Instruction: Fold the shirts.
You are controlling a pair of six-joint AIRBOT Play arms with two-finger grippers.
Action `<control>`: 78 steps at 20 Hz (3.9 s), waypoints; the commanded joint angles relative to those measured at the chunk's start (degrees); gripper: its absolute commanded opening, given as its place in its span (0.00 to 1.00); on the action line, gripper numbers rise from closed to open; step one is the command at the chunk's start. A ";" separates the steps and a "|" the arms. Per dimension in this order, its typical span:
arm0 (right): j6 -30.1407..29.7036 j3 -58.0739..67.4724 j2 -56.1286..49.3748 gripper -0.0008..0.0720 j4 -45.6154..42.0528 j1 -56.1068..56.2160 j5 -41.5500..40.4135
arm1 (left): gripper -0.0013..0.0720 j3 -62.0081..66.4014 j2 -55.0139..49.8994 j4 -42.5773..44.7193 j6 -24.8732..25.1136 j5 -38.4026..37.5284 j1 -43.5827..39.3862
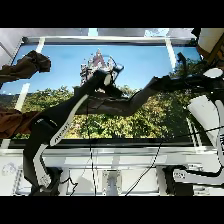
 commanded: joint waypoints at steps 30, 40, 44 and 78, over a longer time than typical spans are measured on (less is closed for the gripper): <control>7.34 0.07 -6.58 0.62 -25.88 24.90 -28.72 | 0.42 -1.95 16.04 12.59 -1.09 -14.40 12.11; 11.23 -3.39 -13.94 0.62 -16.48 17.29 -15.80 | 0.42 -1.99 9.90 11.65 -1.09 -14.38 12.13; 7.13 -3.98 -21.07 0.62 -4.20 20.46 -16.65 | 0.42 -1.97 9.35 11.65 -1.07 -14.32 12.13; 21.68 31.91 -6.45 0.06 -65.68 -44.63 33.14 | 0.42 -1.97 9.33 11.80 -1.07 -14.60 12.13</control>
